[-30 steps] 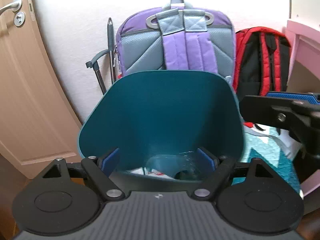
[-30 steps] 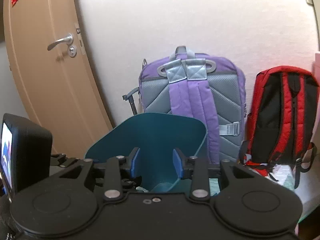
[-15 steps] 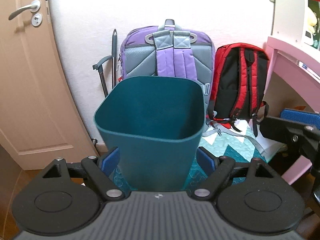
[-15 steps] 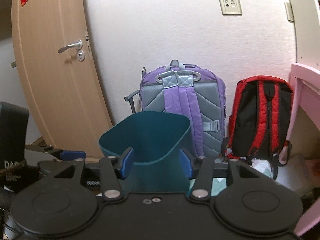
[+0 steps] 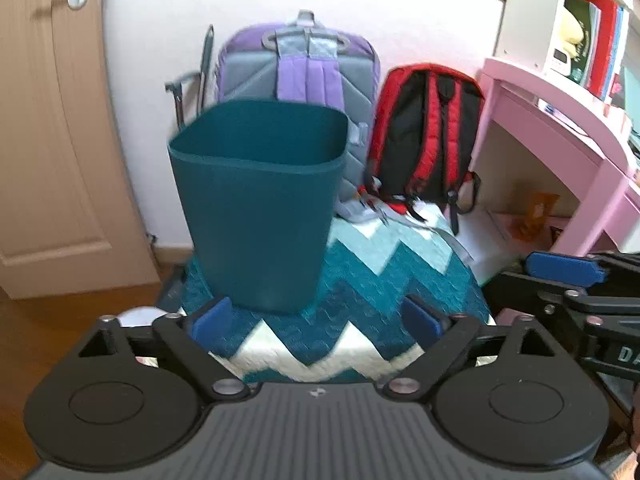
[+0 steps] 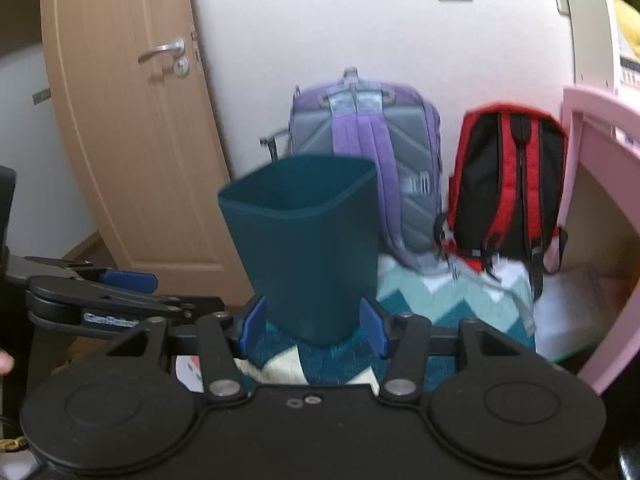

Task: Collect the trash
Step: 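Lower both tools back down to the trash pile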

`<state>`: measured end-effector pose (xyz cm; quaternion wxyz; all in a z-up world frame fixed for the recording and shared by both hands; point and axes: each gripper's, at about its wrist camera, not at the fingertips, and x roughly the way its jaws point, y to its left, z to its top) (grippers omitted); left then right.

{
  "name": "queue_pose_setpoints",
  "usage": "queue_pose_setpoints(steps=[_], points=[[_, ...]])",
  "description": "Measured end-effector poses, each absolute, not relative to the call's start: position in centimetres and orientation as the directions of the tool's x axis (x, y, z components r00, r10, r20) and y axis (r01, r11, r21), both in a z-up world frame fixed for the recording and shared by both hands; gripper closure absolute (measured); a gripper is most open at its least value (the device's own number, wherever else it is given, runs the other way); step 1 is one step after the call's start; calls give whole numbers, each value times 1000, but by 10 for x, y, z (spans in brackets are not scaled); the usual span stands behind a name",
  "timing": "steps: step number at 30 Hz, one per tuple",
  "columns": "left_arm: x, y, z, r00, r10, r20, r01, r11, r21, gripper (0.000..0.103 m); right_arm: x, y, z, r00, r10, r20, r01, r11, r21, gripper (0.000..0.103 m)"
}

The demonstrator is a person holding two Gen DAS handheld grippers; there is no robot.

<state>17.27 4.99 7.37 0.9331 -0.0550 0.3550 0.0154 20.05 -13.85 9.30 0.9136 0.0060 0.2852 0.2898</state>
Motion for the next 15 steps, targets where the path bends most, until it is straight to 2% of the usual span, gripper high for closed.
queue_pose_setpoints(steps=[1, 8, 15], points=[[170, 50, 65, 745, -15, -666, -69, 993, -100, 2, 200, -140, 85, 661, 532, -528, -524, 832, 182, 51], [170, 59, -14, 692, -26, -722, -111, 984, -142, 2, 201, -143, 8, 582, 510, -633, -495, 840, 222, 51], [196, 69, -117, 564, -27, -825, -162, 976, -143, 2, 223, -138, -108, 428, 464, -776, -440, 857, 269, 51]])
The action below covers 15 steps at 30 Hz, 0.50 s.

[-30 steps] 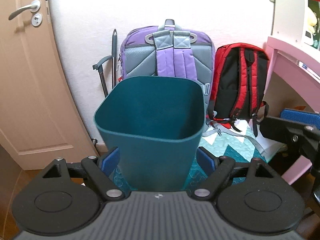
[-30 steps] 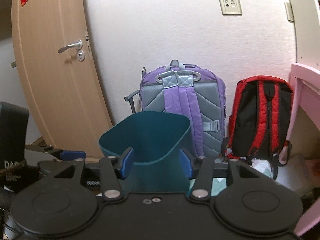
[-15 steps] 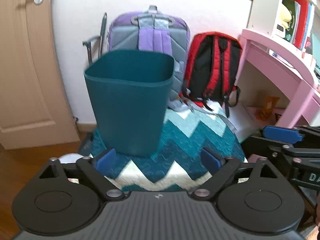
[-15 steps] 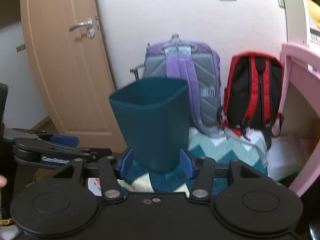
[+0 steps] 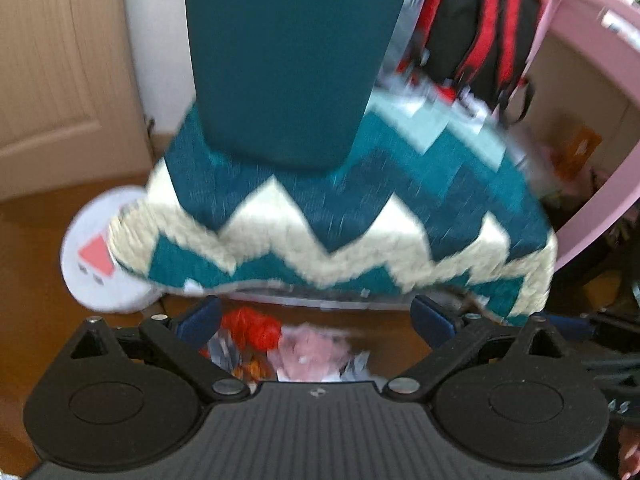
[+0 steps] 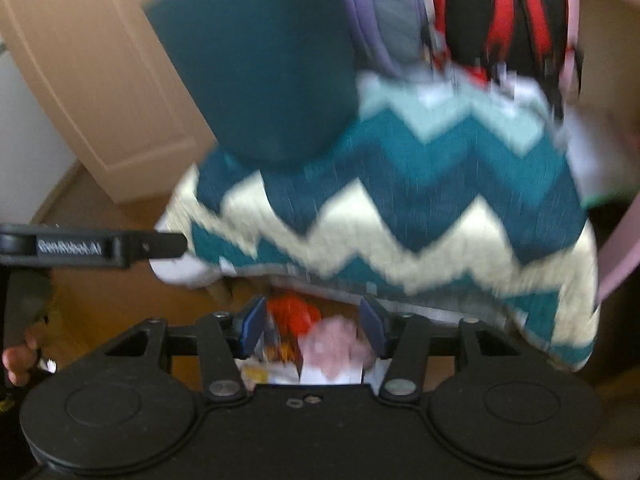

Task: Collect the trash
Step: 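Lower both tools back down to the trash pile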

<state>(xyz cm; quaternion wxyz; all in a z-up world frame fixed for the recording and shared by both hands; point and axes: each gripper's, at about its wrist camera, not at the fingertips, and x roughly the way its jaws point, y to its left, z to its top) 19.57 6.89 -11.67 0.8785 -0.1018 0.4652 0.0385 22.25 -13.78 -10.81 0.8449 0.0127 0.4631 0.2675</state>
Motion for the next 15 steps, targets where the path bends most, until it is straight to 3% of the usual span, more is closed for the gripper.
queue_pose_setpoints(steps=[9, 15], points=[[241, 65, -242, 372, -42, -927, -186, 975, -119, 2, 258, -136, -245, 239, 399, -885, -348, 886, 306, 51], [276, 65, -318, 261, -79, -962, -207, 969, -136, 2, 272, -126, -324, 123, 305, -944, -434, 872, 226, 51]])
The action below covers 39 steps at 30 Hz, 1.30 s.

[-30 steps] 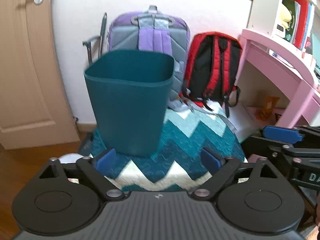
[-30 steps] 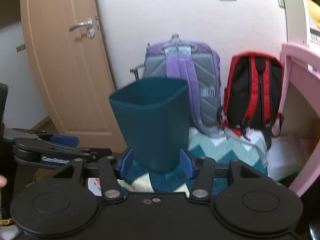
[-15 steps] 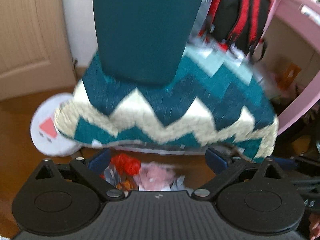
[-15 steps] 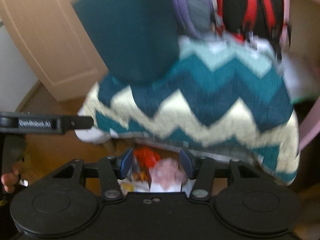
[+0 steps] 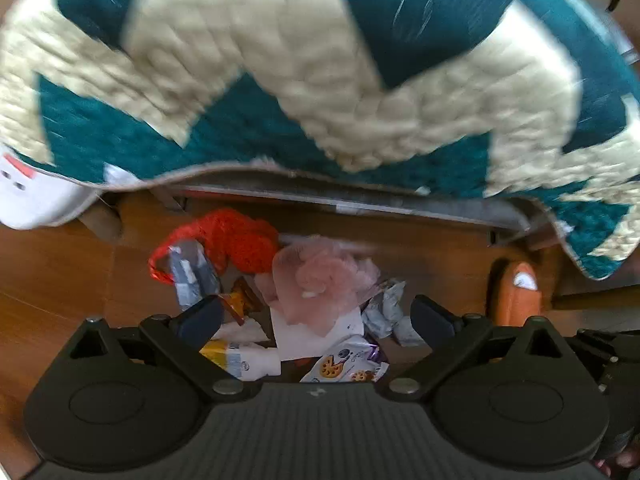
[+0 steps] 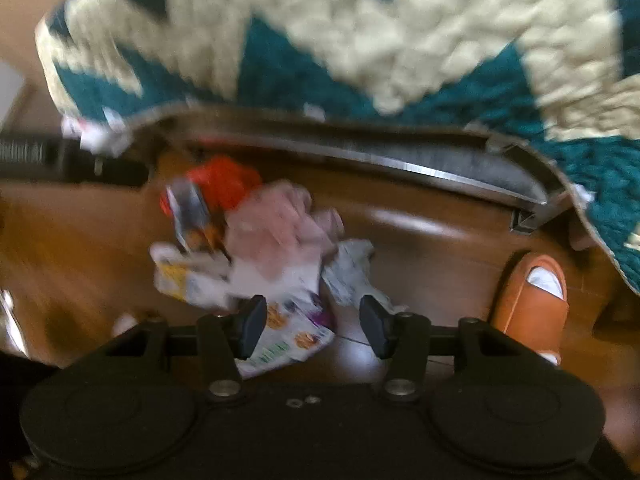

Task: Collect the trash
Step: 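Lower both tools back down to the trash pile, then grasp the pink mesh puff with the left tool while the right tool grasps crumpled grey paper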

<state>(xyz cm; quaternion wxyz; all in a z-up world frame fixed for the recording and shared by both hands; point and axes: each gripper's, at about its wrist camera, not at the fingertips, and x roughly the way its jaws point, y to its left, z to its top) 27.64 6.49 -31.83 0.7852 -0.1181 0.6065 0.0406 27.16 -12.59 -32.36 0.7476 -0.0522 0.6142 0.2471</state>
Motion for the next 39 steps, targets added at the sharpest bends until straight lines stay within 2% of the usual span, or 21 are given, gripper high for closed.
queue_pose_setpoints(steps=[12, 25, 27, 29, 32, 33, 35, 39], points=[[327, 55, -440, 107, -111, -988, -232, 964, -133, 2, 312, -113, -452, -15, 186, -982, -479, 861, 170, 52], [354, 30, -515, 21, -107, -994, -141, 984, -109, 4, 323, -111, -522, -87, 153, -984, -505, 845, 176, 53], [355, 29, -522, 11, -108, -994, -133, 985, -109, 12, 323, -110, -527, -89, 152, -984, -512, 841, 176, 54], [355, 27, -528, -5, -108, -994, -132, 985, -106, 28, 322, -109, -531, -89, 154, -984, -514, 839, 178, 55], [355, 29, -534, -13, -107, -994, -137, 985, -104, 39, 323, -109, -534, -92, 158, -983, -509, 841, 183, 55], [355, 29, -535, -9, -109, -994, -136, 985, -106, 42, 323, -110, -534, -97, 160, -982, -505, 843, 187, 57], [356, 31, -537, -6, -106, -994, -137, 985, -104, 56, 324, -109, -534, -90, 134, -987, -503, 849, 161, 63], [355, 35, -535, -2, -105, -994, -156, 982, -104, 66, 330, -109, -531, -86, 141, -986, -462, 872, 165, 71]])
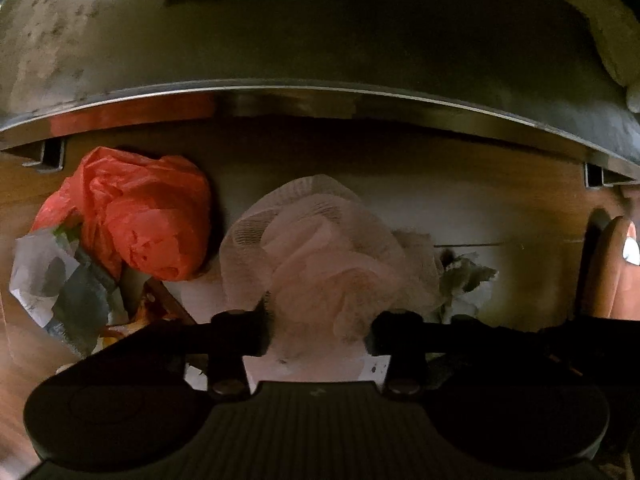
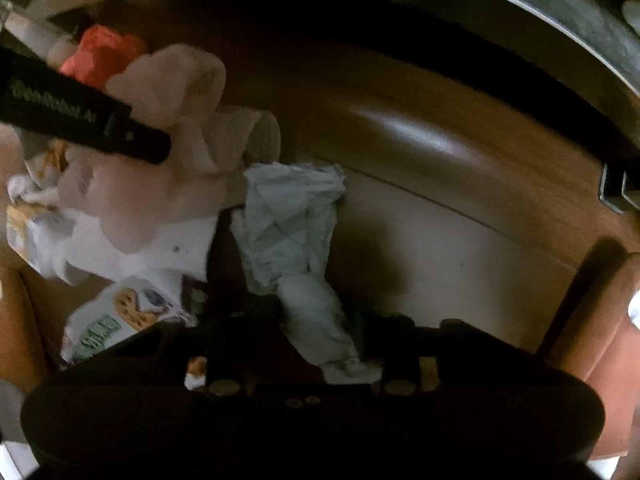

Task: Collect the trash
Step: 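Grasp the pink mesh puff with the left tool while the right tool grasps crumpled grey paper, then lift both held items and carry them over the teal bin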

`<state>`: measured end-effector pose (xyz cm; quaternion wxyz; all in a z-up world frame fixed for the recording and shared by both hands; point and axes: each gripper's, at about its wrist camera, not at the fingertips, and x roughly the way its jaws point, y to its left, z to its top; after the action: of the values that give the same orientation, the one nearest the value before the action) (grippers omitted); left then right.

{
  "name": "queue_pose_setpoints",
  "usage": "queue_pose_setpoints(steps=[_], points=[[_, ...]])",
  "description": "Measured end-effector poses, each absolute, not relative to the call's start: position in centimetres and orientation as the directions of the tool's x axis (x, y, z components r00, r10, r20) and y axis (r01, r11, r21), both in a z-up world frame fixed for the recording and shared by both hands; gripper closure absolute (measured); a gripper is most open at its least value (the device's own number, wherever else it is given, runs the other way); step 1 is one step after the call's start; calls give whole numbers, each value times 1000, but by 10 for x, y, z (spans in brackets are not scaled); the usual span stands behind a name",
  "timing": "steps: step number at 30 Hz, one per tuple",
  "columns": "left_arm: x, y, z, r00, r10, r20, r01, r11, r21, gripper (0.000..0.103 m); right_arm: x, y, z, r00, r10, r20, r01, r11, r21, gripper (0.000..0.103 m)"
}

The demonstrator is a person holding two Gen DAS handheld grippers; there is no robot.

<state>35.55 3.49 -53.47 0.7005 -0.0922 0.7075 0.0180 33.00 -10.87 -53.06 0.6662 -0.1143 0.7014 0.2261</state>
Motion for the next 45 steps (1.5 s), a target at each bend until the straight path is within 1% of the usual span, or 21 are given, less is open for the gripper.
queue_pose_setpoints(steps=[2, 10, 16, 26, 32, 36, 45], points=[[353, 38, -528, 3, -118, -993, -173, 978, -117, 69, 332, -108, -523, -71, 141, -987, -444, 882, 158, 72], [337, 49, -483, 45, -142, -989, -247, 957, -149, 72, 333, -123, -468, -17, 185, -983, -282, 942, 182, 74], [316, 57, -421, 122, -136, -983, -286, 944, -166, 72, 318, -123, -410, 39, 204, -978, -255, 948, 188, 74], [253, 64, -295, 293, -106, -950, -330, 922, -204, 72, 271, -123, -299, 204, 278, -939, -277, 936, 217, 74], [202, 66, -226, 415, -83, -906, -321, 918, -232, 72, 234, -132, -214, 336, 338, -879, -313, 920, 234, 74], [177, 66, -187, 493, -69, -867, -306, 920, -247, 72, 214, -135, -167, 410, 378, -830, -338, 908, 247, 74], [150, 69, -100, 651, -53, -757, -271, 916, -296, 72, 188, -137, -64, 545, 457, -703, -403, 878, 258, 74]])
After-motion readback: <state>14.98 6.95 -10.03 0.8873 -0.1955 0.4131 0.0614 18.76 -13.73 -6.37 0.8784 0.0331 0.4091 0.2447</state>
